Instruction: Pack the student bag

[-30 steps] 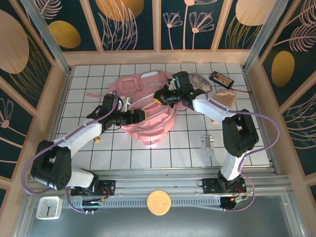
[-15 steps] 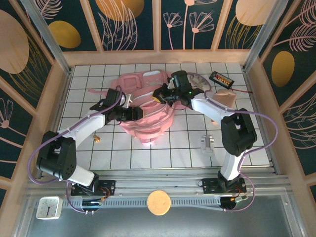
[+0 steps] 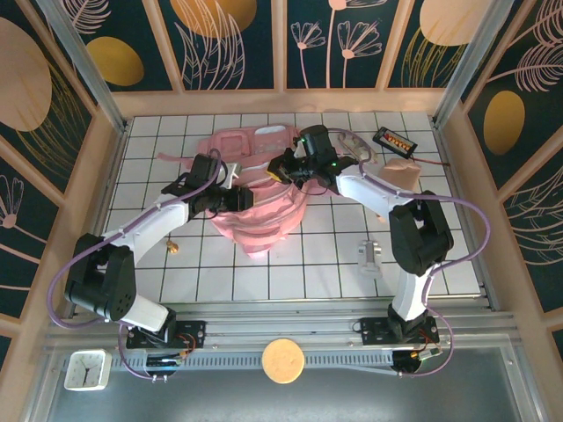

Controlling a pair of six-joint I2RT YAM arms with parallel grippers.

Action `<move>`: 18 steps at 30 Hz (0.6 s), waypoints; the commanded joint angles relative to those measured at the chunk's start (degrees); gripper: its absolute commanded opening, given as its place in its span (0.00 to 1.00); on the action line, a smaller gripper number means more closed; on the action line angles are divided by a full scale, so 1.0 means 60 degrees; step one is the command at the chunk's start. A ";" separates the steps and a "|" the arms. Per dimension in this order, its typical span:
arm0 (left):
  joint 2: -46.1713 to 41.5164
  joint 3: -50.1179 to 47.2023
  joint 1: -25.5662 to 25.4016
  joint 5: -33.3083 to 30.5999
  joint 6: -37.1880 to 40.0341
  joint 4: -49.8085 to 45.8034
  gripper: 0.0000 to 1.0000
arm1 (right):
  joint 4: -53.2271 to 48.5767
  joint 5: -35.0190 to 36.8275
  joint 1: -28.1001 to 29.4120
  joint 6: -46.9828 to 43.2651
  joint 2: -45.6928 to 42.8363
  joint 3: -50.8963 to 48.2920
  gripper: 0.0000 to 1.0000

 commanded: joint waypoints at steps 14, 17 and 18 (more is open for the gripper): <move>0.0880 0.1310 -0.0033 -0.2271 0.0189 -0.0140 0.00 | 0.0020 -0.0930 0.0468 -0.0296 -0.0190 0.0319 0.00; 0.0644 0.1385 -0.0011 -0.3010 0.0574 -0.0971 0.00 | -0.0515 -0.0824 0.0229 -0.0648 -0.0353 0.0198 0.00; 0.0518 0.1354 0.0017 -0.3357 0.0738 -0.1296 0.00 | -0.0726 -0.0771 0.0099 -0.0839 -0.0449 0.0131 0.00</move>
